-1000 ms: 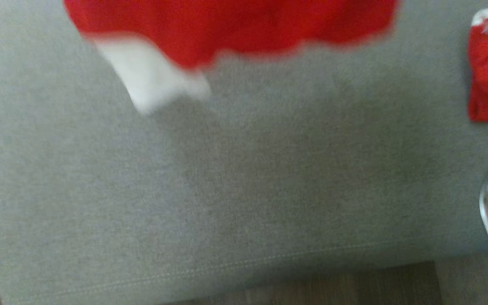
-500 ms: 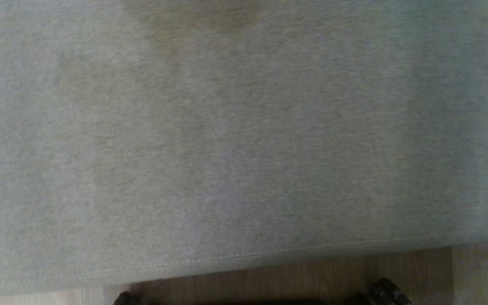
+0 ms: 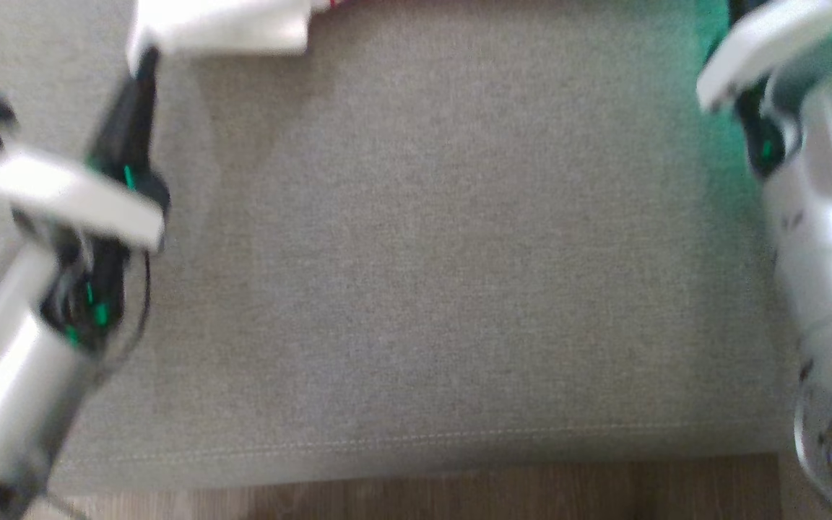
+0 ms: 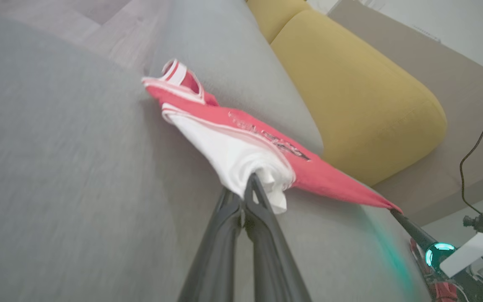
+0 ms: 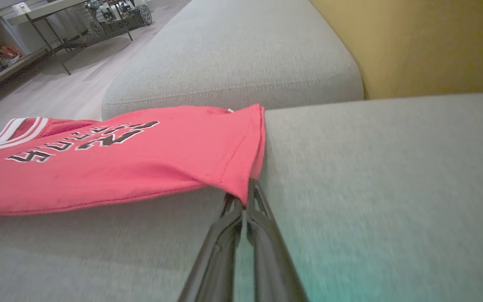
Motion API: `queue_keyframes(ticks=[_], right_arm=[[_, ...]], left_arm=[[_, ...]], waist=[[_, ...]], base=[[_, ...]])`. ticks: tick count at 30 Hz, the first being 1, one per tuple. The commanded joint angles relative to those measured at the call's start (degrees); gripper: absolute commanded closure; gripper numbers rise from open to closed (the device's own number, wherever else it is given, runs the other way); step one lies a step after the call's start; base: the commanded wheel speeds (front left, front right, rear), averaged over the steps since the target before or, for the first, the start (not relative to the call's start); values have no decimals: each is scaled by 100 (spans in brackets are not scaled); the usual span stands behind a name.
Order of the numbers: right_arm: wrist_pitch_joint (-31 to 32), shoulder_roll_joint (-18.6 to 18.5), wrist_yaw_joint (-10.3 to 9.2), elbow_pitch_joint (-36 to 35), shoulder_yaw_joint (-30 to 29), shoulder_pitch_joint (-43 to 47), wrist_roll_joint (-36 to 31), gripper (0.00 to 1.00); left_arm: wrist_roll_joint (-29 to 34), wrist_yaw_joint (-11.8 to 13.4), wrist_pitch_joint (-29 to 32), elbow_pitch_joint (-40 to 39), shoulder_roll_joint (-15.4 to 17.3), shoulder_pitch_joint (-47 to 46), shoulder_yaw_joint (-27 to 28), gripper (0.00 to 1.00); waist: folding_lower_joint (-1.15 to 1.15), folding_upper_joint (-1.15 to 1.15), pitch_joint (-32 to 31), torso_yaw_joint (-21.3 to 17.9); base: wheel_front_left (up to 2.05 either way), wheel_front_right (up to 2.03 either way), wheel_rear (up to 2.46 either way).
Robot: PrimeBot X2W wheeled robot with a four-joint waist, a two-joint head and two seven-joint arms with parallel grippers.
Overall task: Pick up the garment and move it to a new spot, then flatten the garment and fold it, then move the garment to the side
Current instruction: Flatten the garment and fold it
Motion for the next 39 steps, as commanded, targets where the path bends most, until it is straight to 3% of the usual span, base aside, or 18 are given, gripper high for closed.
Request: queue_keyframes(ticks=[1, 7, 12, 18, 23, 27, 32, 39], right_arm=[[110, -13, -3, -323, 177, 389, 342, 100], [616, -384, -3, -1308, 528, 2046, 1212, 100], [1006, -526, -3, -2523, 473, 3432, 1509, 100], [1470, -422, -3, -3965, -34, 4802, 1534, 100], [2239, -125, -3, -5506, -505, 6000, 1413, 100], [2788, 71, -3, -6419, -739, 6432, 1384, 100], [3233, 261, -3, -6577, -757, 6276, 1416, 100], [3327, 346, -3, -5634, -754, 5437, 1371, 100]], left_arm=[[-146, -37, -20, -281, 406, 316, 202, 100], [-670, 86, -27, -858, 517, 1813, 288, 100], [-982, 440, -32, -1530, 592, 2837, 507, 100], [-1068, 817, -34, -2354, 555, 3822, 891, 100], [-1010, 1191, -35, -3127, 418, 4671, 1343, 100], [-1094, 1405, -34, -3635, 302, 4914, 1420, 100], [-1205, 1561, 176, -3663, 121, 4468, 1341, 100], [-1215, 1444, 421, -2548, -309, 3250, 1236, 100]], waist=[[0, 0, -404, 38], [0, 0, -923, 58], [0, 0, -1235, 62], [0, 0, -1451, 76], [0, 0, -1583, 62], [0, 0, -1697, 42], [0, 0, -1795, 78], [0, 0, -1679, 120]], base=[[0, 0, 0], [0, 0, 0], [0, 0, 0], [0, 0, 0], [0, 0, 0], [0, 0, 0], [0, 0, 0], [0, 0, 0]])
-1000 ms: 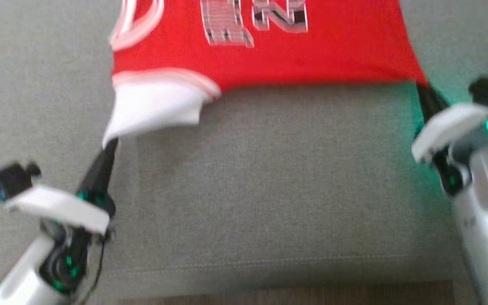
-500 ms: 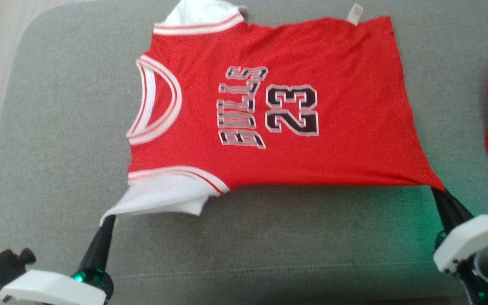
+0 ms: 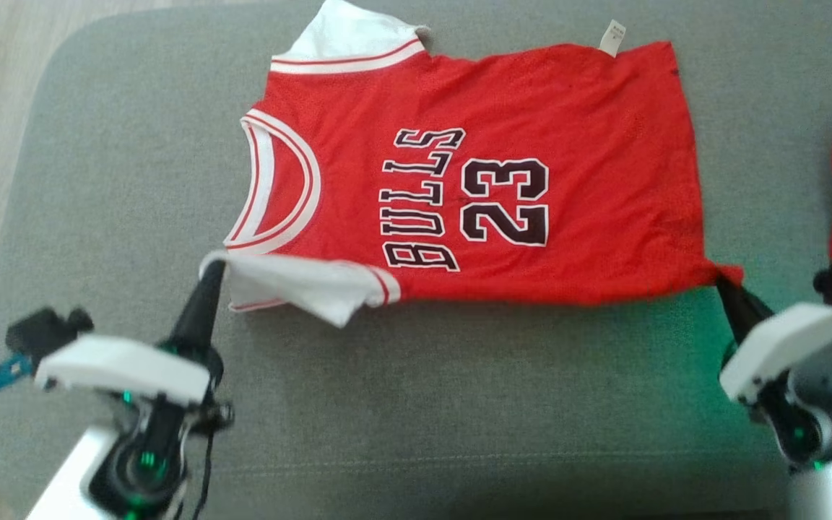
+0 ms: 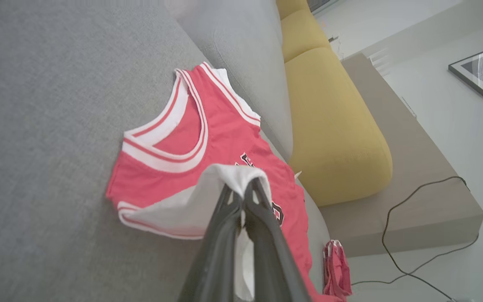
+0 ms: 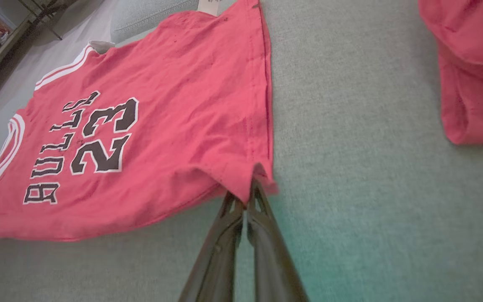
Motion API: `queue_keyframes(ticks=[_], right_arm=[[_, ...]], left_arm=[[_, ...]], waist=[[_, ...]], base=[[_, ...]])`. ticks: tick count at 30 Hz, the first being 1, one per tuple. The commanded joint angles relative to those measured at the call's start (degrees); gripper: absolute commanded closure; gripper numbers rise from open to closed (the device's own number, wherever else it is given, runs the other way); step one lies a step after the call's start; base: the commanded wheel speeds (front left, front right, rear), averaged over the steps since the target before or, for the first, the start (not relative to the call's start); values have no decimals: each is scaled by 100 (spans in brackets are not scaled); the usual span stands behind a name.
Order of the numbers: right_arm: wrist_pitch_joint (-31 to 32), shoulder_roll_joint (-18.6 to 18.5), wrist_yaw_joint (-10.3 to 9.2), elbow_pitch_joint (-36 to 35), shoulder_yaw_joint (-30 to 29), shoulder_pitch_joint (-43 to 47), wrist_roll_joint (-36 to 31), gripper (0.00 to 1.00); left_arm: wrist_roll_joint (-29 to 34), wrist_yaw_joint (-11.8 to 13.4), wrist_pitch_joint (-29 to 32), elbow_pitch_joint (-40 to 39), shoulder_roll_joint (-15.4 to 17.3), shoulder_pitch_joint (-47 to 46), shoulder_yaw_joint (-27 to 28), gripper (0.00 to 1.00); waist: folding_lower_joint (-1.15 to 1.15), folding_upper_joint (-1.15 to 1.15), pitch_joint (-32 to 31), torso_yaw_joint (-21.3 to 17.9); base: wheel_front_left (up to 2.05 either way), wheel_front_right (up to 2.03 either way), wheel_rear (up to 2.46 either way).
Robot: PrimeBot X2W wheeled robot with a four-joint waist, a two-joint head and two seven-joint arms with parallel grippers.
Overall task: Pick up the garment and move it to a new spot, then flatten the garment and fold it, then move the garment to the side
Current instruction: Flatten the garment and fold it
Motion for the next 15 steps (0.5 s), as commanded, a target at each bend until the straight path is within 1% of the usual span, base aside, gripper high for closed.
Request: queue_keyframes(ticks=[1, 6, 7, 15], right_arm=[[-66, -23, -2, -95, 102, -337, -69, 100], [-252, -26, -2, 478, 35, -1002, -171, 100], [-337, -30, -2, 668, 10, -1258, -208, 100], [-713, -106, -2, 1469, -17, -2139, -342, 100]], left_arm=[[-5, -63, -30, -13, 61, -421, 271, 100], [87, -348, 87, 759, -209, -1330, 186, 100], [132, -458, 121, 1047, -290, -1637, 157, 100], [390, -952, 93, 2236, -649, -2676, -2, 100]], waist=[[0, 0, 60, 6], [0, 0, 266, 56], [0, 0, 370, 64], [0, 0, 721, 111]], base=[[0, 0, 0], [0, 0, 0], [0, 0, 0], [0, 0, 0]])
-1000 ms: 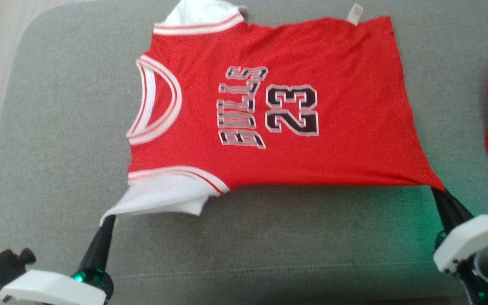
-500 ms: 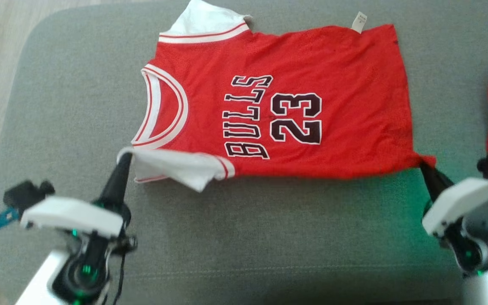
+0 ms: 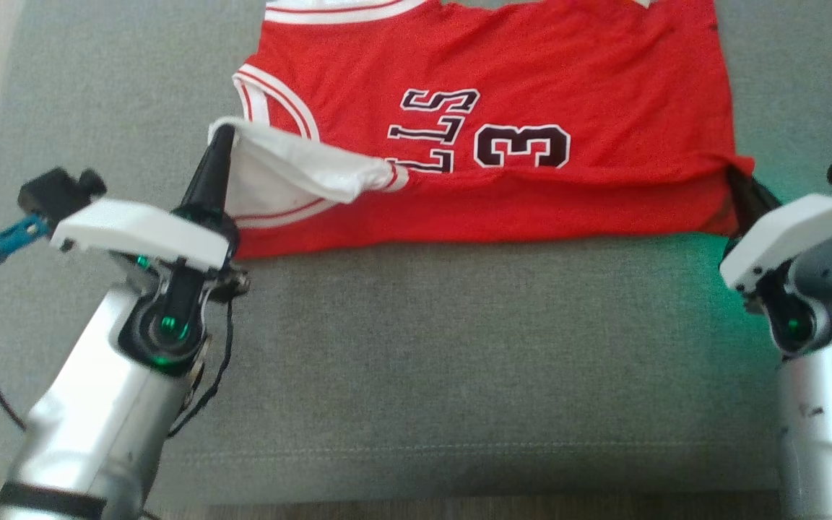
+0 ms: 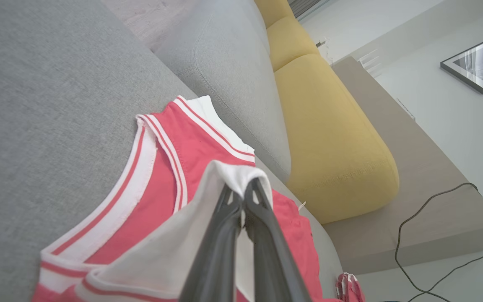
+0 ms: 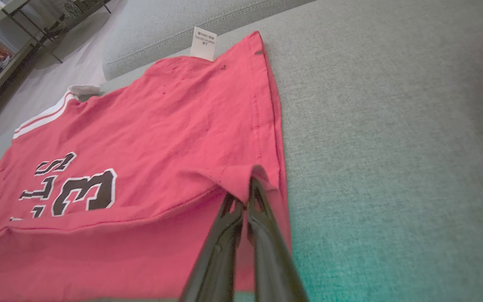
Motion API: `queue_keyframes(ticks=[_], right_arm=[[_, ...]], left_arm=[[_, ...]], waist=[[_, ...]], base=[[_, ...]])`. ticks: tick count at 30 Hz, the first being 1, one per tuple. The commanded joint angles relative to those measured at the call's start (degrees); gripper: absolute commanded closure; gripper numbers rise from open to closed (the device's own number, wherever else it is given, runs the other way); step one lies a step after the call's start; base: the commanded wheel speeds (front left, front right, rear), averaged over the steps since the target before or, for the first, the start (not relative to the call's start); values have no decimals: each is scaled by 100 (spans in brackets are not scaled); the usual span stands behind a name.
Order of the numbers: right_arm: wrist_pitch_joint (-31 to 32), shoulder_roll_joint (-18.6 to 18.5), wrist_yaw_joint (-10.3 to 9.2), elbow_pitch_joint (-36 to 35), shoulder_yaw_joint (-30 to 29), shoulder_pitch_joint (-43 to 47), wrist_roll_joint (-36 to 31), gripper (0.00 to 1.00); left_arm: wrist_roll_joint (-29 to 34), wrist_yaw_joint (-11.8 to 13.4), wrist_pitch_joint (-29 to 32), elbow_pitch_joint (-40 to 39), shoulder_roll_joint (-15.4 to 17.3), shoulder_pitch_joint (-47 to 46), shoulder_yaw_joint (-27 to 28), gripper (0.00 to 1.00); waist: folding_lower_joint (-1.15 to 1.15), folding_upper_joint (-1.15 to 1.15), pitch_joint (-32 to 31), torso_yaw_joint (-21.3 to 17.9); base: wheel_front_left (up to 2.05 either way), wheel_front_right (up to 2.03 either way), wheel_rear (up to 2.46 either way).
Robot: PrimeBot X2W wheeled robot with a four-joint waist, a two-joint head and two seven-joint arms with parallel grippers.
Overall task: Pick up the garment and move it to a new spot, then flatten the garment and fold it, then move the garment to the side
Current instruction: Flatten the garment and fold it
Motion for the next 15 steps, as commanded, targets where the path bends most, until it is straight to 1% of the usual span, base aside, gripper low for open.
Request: queue_keyframes(ticks=[1, 6, 9, 10, 11, 12, 13, 15], right_arm=[[-125, -72, -2, -31, 120, -297, -52, 100], [-378, -134, -2, 294, 152, -618, -88, 100], [-504, -155, -2, 424, 170, -725, -97, 100], [-554, -162, -2, 493, 175, -762, -101, 98], [-624, -167, -2, 558, 147, -793, -115, 62], [-727, -172, -2, 604, 127, -817, -144, 0], [-829, -166, -2, 654, 87, -837, -147, 0], [-1100, -156, -2, 688, 52, -841, -178, 0]], left_arm=[[66, -146, -69, 107, 45, -459, 183, 100], [177, -395, -209, 691, -126, -890, 167, 100], [244, -452, -249, 879, -147, -1012, 144, 100], [265, -475, -260, 965, -159, -1058, 131, 100], [291, -489, -270, 1058, -162, -1096, 117, 60], [293, -499, -265, 1149, -176, -1122, 107, 6], [292, -509, -273, 1229, -189, -1145, 109, 0], [363, -531, -322, 1330, -191, -1157, 79, 0]], waist=[[0, 0, 114, 37], [0, 0, 270, 61], [0, 0, 312, 63], [0, 0, 327, 64], [0, 0, 338, 64], [0, 0, 346, 65], [0, 0, 347, 65], [0, 0, 336, 63]], base=[[0, 0, 0], [0, 0, 0], [0, 0, 0], [0, 0, 0], [0, 0, 0], [0, 0, 0], [0, 0, 0], [0, 0, 0]])
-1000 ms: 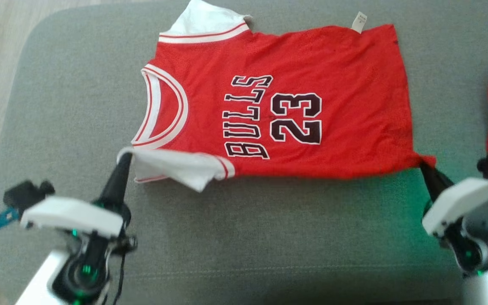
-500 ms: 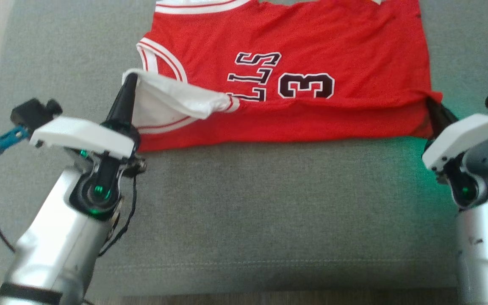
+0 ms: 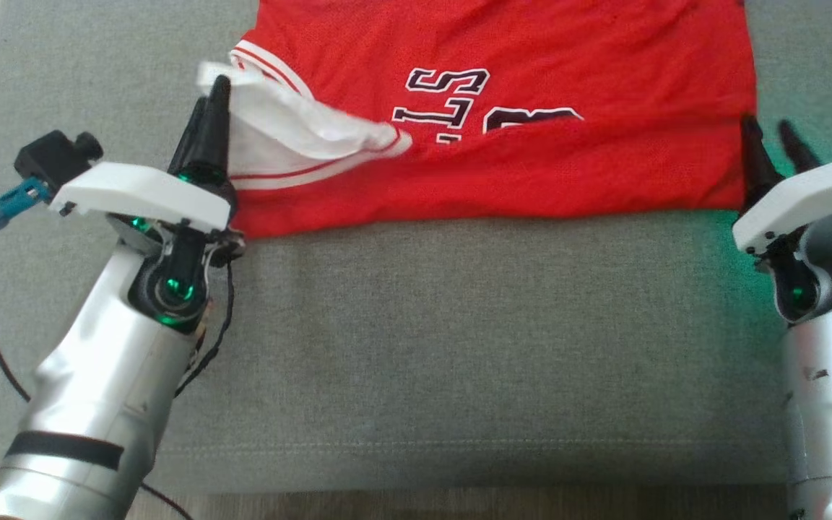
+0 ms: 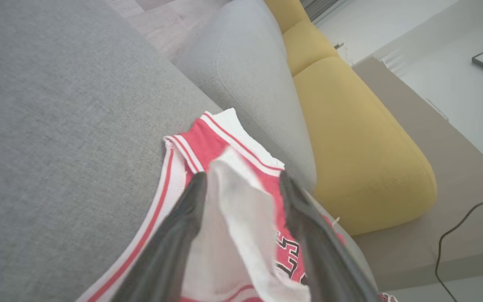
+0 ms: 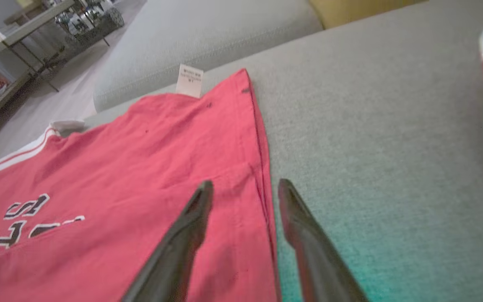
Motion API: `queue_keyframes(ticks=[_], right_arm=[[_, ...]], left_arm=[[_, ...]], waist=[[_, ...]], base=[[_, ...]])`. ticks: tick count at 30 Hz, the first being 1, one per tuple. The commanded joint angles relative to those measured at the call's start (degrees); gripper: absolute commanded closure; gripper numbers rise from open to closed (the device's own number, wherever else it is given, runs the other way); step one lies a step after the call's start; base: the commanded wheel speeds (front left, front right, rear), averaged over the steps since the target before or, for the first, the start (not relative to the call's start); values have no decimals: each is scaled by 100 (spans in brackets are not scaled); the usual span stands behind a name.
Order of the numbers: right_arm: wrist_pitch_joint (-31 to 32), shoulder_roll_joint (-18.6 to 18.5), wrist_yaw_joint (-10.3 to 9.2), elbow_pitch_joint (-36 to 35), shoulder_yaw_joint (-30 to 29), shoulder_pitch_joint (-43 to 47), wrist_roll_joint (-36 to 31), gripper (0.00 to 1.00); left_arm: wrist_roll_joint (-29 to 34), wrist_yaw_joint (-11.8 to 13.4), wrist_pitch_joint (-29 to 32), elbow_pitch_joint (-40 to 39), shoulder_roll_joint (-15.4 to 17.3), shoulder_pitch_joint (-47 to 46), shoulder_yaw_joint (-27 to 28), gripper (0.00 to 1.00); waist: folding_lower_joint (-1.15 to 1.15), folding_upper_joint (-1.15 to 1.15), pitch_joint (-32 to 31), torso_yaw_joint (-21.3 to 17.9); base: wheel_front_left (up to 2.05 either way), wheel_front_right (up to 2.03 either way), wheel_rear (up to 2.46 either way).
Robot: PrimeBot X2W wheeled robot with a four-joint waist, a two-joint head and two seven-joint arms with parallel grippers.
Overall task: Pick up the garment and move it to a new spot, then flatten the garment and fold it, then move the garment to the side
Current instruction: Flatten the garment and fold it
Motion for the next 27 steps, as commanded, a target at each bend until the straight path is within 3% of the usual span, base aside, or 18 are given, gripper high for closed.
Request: queue_keyframes(ticks=[1, 6, 12, 19, 22, 27], right_arm=[[-167, -1, -2, -177, 89, -111, -10, 0], [-690, 60, -2, -385, 93, 214, 35, 0], [-878, 195, -2, -927, 184, 801, 210, 0], [-834, 230, -2, -1185, 364, 1065, 414, 0], [-841, 232, -2, -1143, 428, 1051, 443, 0], [-779, 232, -2, -1034, 551, 993, 390, 0]], left_arm=[[97, -51, -80, -125, 157, -221, 137, 0], [835, -5, -318, -306, 358, 123, 46, 0], [1921, 611, -356, -1007, 250, 1223, 648, 0], [2721, 1036, -358, -1039, 83, 1777, 925, 0], [2795, 1118, -284, -812, 41, 1779, 847, 0], [2808, 961, -129, -535, -4, 1665, 677, 0]], waist=[[0, 0, -23, -1], [0, 0, -143, -63], [0, 0, -181, -146], [0, 0, -137, -206], [0, 0, -129, -236], [0, 0, -131, -252]], base=[[0, 0, 0], [0, 0, 0], [0, 0, 0], [0, 0, 0], [0, 0, 0], [0, 0, 0]])
